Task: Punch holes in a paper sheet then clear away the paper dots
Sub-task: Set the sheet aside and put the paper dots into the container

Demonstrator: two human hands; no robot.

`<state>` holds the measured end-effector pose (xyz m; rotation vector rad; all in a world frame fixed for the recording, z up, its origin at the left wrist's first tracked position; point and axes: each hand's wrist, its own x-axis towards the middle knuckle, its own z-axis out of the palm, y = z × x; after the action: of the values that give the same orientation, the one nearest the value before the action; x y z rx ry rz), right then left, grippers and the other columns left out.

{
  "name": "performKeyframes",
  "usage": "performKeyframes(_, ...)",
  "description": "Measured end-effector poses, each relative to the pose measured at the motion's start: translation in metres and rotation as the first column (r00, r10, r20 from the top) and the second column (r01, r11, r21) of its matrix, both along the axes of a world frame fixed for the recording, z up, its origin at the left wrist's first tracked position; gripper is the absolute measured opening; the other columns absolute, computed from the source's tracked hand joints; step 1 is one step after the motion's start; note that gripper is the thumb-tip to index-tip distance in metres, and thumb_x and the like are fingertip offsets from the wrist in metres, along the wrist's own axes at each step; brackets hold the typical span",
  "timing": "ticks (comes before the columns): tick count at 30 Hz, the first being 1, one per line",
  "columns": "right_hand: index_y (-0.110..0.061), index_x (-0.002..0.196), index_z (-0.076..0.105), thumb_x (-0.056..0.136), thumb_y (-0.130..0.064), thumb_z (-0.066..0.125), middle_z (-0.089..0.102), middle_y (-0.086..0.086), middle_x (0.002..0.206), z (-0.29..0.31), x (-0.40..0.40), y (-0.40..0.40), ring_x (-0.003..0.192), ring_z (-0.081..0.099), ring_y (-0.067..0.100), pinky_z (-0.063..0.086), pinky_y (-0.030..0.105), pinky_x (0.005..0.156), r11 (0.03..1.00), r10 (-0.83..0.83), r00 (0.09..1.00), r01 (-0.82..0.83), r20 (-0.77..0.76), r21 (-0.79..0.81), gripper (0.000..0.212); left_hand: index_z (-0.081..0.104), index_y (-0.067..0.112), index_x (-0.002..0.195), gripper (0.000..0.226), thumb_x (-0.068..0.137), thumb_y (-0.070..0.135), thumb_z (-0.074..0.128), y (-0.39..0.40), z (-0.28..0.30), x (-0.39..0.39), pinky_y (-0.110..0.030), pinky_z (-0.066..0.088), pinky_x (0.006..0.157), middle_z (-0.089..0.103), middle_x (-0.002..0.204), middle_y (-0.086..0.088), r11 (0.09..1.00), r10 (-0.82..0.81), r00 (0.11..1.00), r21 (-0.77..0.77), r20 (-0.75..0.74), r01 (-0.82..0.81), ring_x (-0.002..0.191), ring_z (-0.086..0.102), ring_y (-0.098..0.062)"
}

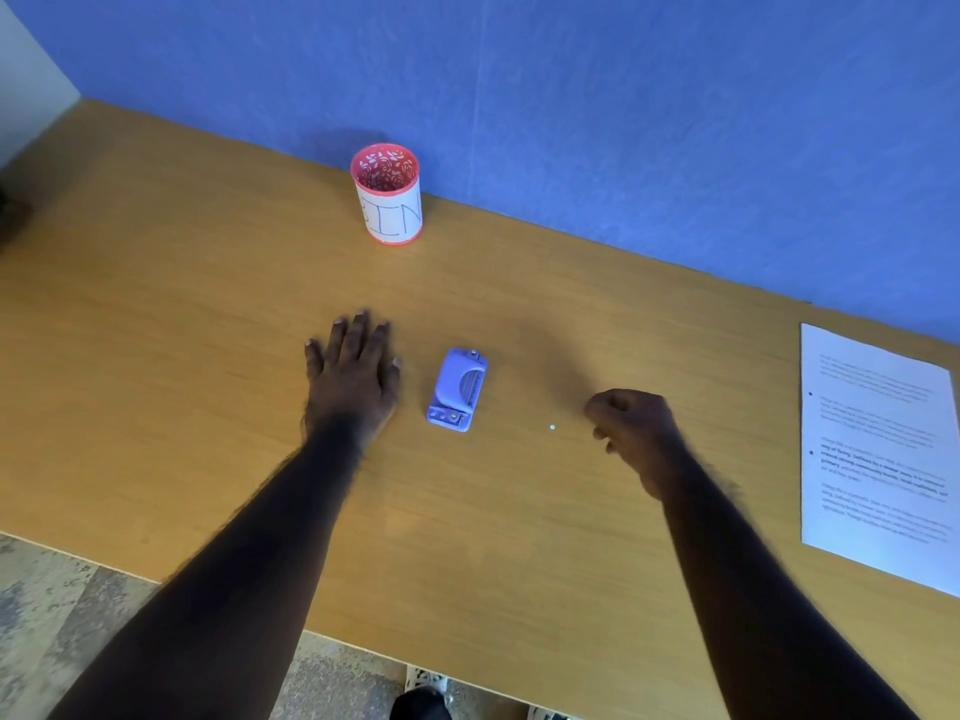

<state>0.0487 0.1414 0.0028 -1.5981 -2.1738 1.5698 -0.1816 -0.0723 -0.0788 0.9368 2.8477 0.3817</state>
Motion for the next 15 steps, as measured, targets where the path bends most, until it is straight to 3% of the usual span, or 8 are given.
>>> performKeyframes(7, -0.015, 0.083, 0.070, 0.091, -0.015, 0.065, 0.064, 0.003, 0.073, 0.029, -0.015, 0.014, 0.070, 0.059, 0.014, 0.047, 0.030, 0.062, 0.998, -0.051, 0.989, 0.045, -0.138, -0.043, 0.010, 0.023, 0.024, 0.154, 0.056, 0.101, 0.041, 0.030, 0.000, -0.001, -0.001, -0.053, 0.001, 0.121, 0.012, 0.165, -0.002, 1.000, -0.004, 1.000, -0.006, 0.028, 0.004, 0.152, 0.005, -0.024)
performKeyframes(12, -0.017, 0.076, 0.072, 0.088, -0.020, 0.068, 0.065, 0.003, 0.068, 0.052, -0.092, 0.021, 0.064, 0.059, 0.014, 0.046, 0.027, 0.055, 0.986, 0.141, 0.968, -0.118, -0.208, 0.121, 0.012, 0.029, 0.022, 0.152, 0.056, 0.100, 0.040, 0.033, 0.000, -0.004, -0.001, -0.054, 0.003, 0.121, 0.016, 0.165, -0.002, 1.000, 0.000, 1.000, 0.022, 0.009, 0.000, 0.152, 0.010, -0.025)
performKeyframes(15, -0.015, 0.066, 0.070, 0.080, -0.024, 0.069, 0.063, 0.003, 0.059, 0.062, -0.161, 0.022, 0.058, 0.057, 0.015, 0.046, 0.029, 0.053, 0.963, 0.207, 0.949, -0.155, -0.238, 0.220, 0.017, 0.030, 0.023, 0.152, 0.061, 0.096, 0.046, 0.023, 0.000, -0.006, -0.002, -0.054, 0.005, 0.121, 0.018, 0.164, -0.002, 1.000, -0.001, 1.000, 0.010, -0.002, 0.001, 0.152, 0.012, -0.026)
